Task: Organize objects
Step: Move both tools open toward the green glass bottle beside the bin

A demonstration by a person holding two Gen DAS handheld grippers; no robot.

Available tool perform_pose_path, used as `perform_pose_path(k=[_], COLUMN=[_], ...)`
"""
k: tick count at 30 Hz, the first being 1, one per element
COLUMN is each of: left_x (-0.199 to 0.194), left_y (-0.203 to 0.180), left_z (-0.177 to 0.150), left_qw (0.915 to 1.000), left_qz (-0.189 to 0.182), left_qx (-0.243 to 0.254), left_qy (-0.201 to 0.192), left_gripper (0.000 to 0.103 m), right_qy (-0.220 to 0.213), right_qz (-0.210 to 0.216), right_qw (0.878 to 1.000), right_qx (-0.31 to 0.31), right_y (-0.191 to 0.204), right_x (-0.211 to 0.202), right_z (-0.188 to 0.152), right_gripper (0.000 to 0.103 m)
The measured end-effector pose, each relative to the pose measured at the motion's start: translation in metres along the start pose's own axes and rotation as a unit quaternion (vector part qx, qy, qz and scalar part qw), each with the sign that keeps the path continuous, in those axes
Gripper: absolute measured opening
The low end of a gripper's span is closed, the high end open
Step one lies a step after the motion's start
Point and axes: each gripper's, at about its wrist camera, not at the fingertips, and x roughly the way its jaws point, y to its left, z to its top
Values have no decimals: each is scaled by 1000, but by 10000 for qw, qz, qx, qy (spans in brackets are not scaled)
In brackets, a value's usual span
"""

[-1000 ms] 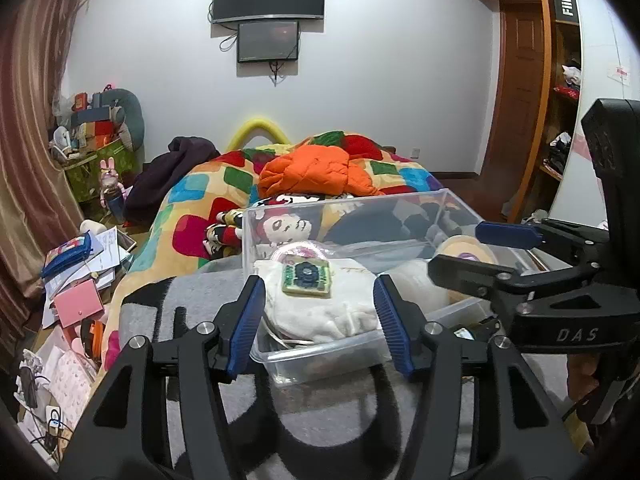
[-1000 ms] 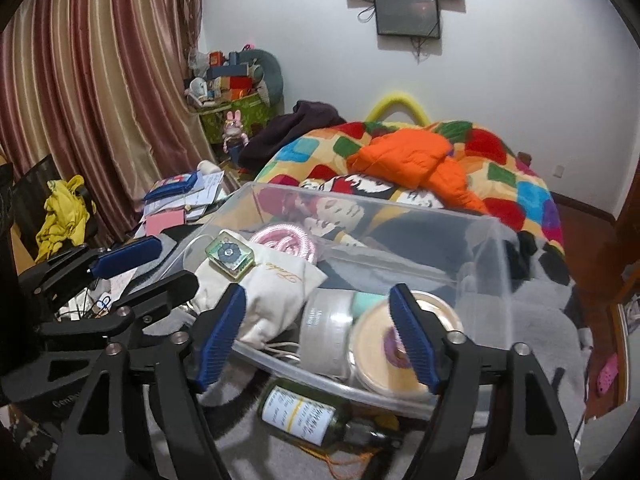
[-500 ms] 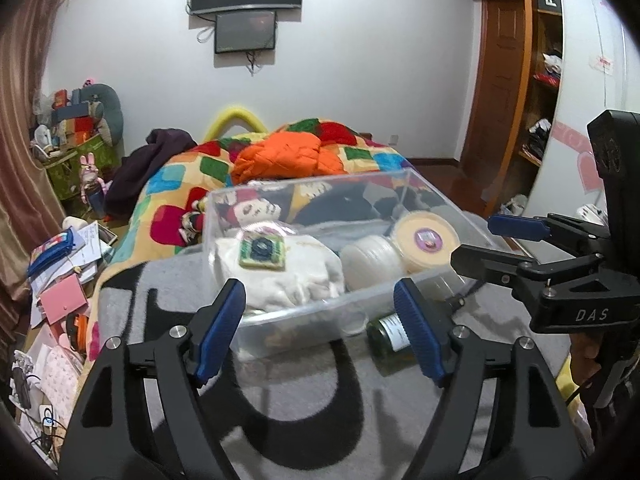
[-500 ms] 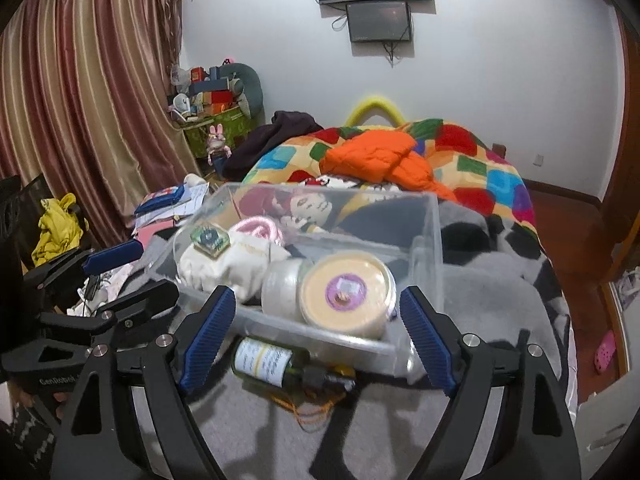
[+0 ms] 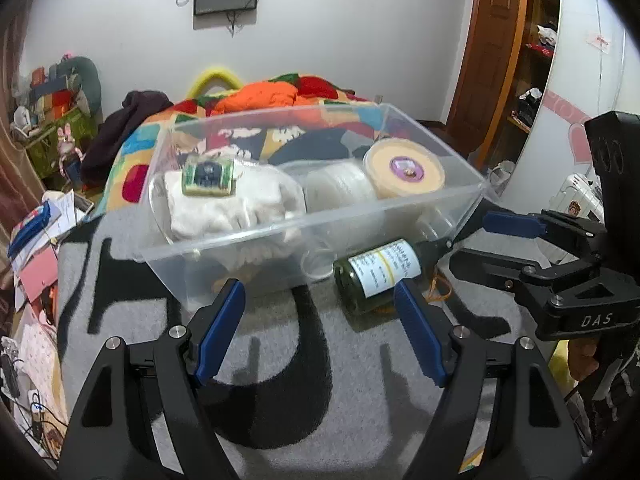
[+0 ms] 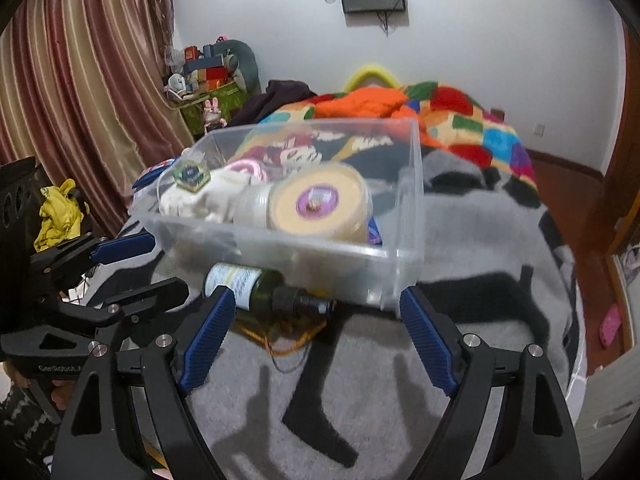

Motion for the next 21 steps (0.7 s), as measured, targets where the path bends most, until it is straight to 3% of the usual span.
perform_pose_path(k=[13,17,21], left_x=[8,7,8], left_y=[7,11,14], left_z=[-15,-17,-17], left_qw=[9997,9996,9994], left_qz=[97,112,28], left_qx=[-23,-72,-131], left_qy=[232,252,308], left_gripper=[77,77,77], right_qy=[298,392,366], right_qz=[746,1197,1134], right_qw=[9967,9920,9927], right_qx=[129,-36,-171], right_y=[11,23,24], right_x=[26,24,16], right_z=[-5,-7,-12], right_gripper=[78,76,76])
